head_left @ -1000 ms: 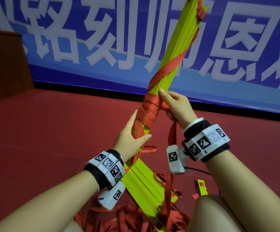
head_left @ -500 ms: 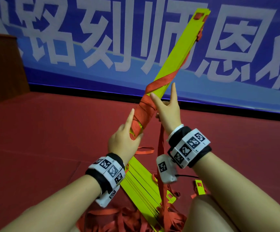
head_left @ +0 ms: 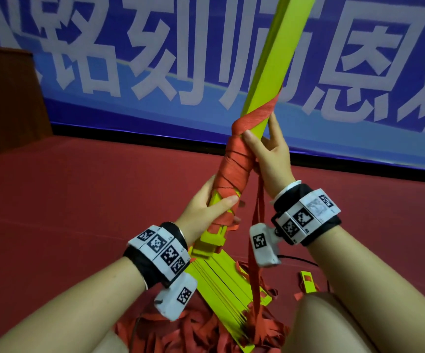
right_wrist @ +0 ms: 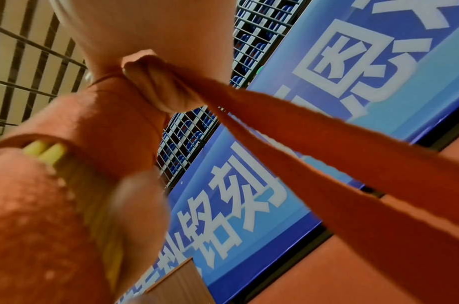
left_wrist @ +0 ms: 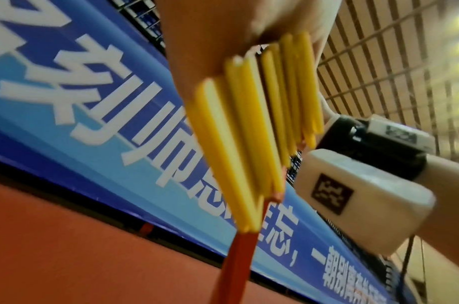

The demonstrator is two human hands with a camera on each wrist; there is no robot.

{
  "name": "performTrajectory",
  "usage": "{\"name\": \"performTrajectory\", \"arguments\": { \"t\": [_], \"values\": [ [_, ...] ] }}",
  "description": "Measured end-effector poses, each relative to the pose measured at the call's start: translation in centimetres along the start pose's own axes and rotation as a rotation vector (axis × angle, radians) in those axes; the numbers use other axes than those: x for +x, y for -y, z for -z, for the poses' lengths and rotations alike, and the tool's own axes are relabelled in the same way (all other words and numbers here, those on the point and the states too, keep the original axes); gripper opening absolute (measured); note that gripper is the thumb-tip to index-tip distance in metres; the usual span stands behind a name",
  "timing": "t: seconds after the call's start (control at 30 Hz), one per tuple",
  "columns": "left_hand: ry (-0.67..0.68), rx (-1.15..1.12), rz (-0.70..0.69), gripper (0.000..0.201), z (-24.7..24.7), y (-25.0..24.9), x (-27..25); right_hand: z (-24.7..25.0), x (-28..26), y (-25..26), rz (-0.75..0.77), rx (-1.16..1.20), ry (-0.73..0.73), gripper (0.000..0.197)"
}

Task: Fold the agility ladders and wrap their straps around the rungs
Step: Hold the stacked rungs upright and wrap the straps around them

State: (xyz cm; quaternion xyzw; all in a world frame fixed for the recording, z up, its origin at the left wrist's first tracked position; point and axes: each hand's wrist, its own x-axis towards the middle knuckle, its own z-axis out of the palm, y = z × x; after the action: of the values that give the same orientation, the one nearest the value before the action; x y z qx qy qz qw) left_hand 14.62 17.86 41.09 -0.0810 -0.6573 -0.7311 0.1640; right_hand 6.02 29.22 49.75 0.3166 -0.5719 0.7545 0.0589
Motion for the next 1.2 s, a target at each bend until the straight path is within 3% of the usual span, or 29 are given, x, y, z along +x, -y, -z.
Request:
{"name": "performTrajectory", "arguments": {
  "t": [0.1, 0.17, 0.27, 0.4, 0.5, 0.73, 0.87, 0.97, 1.13, 1.2],
  "values": [
    [-0.066, 0.061, -0.135, 0.055, -0.8, 0.3, -0.5, -0.4, -0.3, 0.2, -0.042, -0.059, 0.074, 0.063],
    [-0.120, 0.095, -0.197, 0.062, -1.0, 0.6, -0.6, -0.3, -0.2, 0.3, -0.057, -0.146, 0.135, 0.048],
    [-0.179, 0.174, -0.231, 0.069, -0.3, 0.6, -0.5, 0.4, 0.3, 0.1, -0.152, -0.181, 0.197, 0.024],
    [-0.234, 0.317, -0.237, 0.072, 2.1, 0.5, 0.1, 1.3, 0.4, -0.5, -0.282, -0.281, 0.304, 0.018],
    [-0.253, 0.413, -0.234, 0.076, 3.4, 0.6, 0.2, 1.3, 0.5, -0.9, -0.258, -0.358, 0.208, 0.014],
    [-0.344, 0.805, -0.127, 0.085, 2.3, 1.3, 0.2, 0.1, 0.8, -1.8, -0.279, -0.327, -0.091, 0.027],
    [-0.386, 0.853, -0.083, 0.084, 1.2, 1.9, 0.5, -0.5, 0.9, -2.2, -0.244, -0.291, -0.181, 0.014],
    [-0.441, 0.907, -0.085, 0.082, 0.5, 2.4, 0.6, -0.9, 0.9, -2.0, -0.188, -0.325, -0.194, 0.044],
    [-0.435, 1.161, -0.213, 0.079, -0.1, 3.0, -0.3, -1.7, 0.4, -3.0, -0.124, -0.371, -0.162, 0.088],
    [-0.422, 1.253, -0.314, 0.071, 0.2, 3.1, -0.4, -1.9, 0.5, -3.3, -0.078, -0.403, -0.189, 0.068]
  ]
}}
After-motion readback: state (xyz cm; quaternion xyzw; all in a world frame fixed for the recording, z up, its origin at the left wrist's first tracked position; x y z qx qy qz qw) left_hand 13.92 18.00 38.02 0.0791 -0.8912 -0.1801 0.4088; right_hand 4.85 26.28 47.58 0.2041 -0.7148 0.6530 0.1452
